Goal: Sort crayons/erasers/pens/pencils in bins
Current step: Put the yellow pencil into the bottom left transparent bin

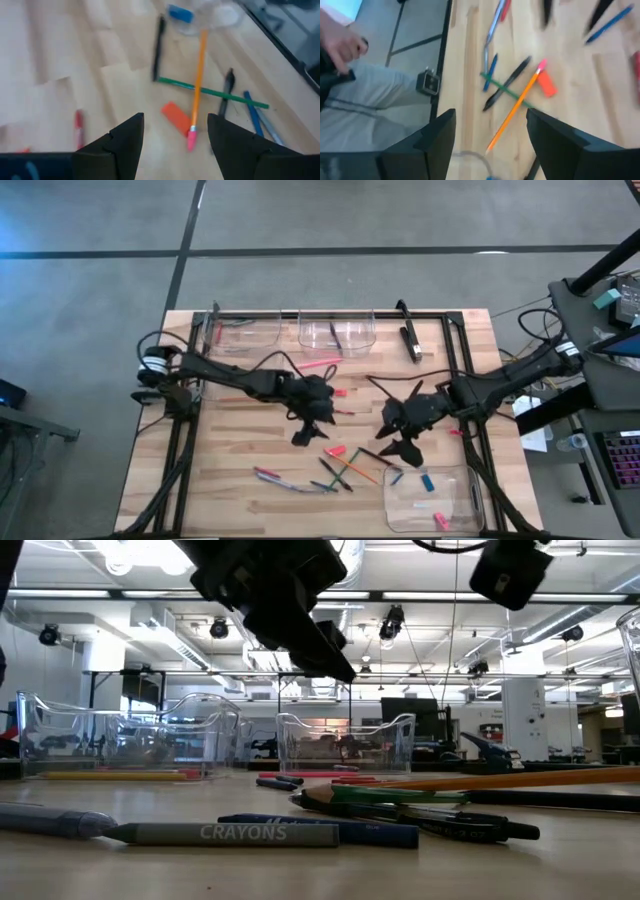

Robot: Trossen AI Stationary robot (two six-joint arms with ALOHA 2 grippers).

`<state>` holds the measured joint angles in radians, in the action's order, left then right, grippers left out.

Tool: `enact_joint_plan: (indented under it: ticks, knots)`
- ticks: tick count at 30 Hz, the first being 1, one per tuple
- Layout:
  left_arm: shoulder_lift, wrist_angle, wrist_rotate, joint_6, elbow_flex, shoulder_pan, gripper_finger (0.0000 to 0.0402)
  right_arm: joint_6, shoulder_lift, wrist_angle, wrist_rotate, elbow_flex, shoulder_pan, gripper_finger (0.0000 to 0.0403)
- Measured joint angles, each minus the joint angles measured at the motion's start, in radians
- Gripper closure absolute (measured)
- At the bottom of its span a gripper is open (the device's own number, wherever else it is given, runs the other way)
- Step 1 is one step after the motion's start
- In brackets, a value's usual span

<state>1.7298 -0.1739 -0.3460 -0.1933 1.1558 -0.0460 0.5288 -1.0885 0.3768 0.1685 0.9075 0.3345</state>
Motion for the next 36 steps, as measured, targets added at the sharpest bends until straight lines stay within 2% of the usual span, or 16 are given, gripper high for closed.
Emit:
enact_joint_plan:
  ticks: [7,14,26,36]
  knots:
    - [0.089,-0.002,-0.029,-0.030,0.064,-0.058,0.0199,-0.080,0.000,0.013,-0.016,0.072,-0.056,0.0174]
    - [0.137,0.010,-0.031,-0.042,0.101,-0.109,0.0199,-0.129,0.000,0.008,-0.057,0.088,-0.093,0.0174]
    - [0.224,0.051,0.013,-0.062,0.097,-0.125,0.0199,0.014,0.000,-0.036,-0.170,0.088,-0.098,0.0174]
    - [0.269,0.151,0.055,-0.078,0.093,-0.126,0.0199,0.100,0.000,-0.076,-0.196,0.095,-0.097,0.0175]
